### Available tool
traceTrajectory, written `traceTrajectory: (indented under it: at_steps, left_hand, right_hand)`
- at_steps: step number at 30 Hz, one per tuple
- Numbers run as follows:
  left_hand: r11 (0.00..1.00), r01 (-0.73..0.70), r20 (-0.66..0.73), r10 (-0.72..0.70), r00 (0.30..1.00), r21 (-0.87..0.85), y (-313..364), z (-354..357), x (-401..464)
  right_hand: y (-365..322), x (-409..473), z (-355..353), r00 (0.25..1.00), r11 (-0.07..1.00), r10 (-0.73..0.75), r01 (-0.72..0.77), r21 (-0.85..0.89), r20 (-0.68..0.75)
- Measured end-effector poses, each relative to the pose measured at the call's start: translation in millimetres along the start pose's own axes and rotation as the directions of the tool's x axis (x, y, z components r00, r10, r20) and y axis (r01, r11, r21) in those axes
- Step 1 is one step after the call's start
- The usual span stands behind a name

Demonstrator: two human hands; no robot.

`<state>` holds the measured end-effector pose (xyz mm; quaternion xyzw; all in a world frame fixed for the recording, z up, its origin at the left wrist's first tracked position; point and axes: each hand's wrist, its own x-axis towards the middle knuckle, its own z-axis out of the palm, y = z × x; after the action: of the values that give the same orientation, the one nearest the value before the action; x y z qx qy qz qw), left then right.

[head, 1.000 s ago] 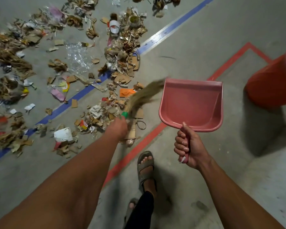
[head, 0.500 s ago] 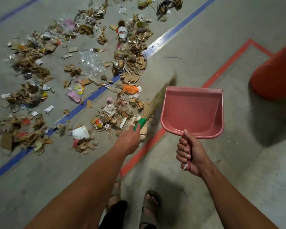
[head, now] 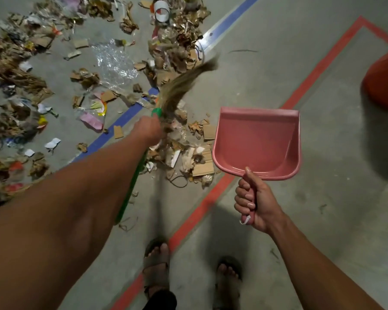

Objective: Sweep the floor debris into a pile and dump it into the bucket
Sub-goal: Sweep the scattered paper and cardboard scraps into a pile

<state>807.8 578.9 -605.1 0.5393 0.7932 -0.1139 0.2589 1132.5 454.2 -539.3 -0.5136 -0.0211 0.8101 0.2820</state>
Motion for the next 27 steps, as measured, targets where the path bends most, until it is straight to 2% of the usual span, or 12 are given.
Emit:
traceTrajectory:
  at_steps: [5, 11, 14, 17, 22, 25, 27]
  left_hand:
    - [0.99, 0.011, -0.152, -0.033, 0.988, -0.14, -41.3, -6.2, 6.6]
    - [0.962, -0.03, -0.123, -0.003, 0.992, -0.272, -41.9, 8.9, -43.3]
    - [0.955, -0.071, -0.075, 0.052, 0.996, -0.287, -32.8, 30.6, -77.1]
    - [0.948, -0.199, -0.005, 0.205, 0.979, -0.25, -19.1, 55.4, -115.1]
    - [0.893, -0.439, 0.167, 0.45, 0.877, -0.099, 6.7, 91.7, -167.7]
    - [0.848, -0.53, 0.298, 0.509, 0.807, -0.014, 8.6, 112.2, -177.3]
    - [0.842, -0.538, 0.346, 0.491, 0.799, 0.047, 1.4, 117.4, -172.5]
  right_hand:
    - [16.7, 17.0, 39.4, 0.999, 1.0, 0.004, -0.005, 0.011, 0.039]
    - [1.6, 10.0, 64.8, 0.998, 0.999, -0.039, 0.039, 0.016, 0.044]
    - [-7.6, -1.7, 62.8, 0.998, 0.998, -0.061, 0.061, 0.019, 0.015]
    - [-9.4, -14.6, 51.8, 0.996, 0.996, -0.084, 0.086, 0.033, -0.034]
    - [-1.6, -30.6, 21.7, 0.989, 0.993, -0.098, 0.104, 0.049, -0.11]
    - [11.6, -37.6, 6.1, 0.986, 0.993, -0.098, 0.106, 0.056, -0.132]
    - [21.7, -40.4, -0.8, 0.986, 0.993, -0.095, 0.103, 0.057, -0.137]
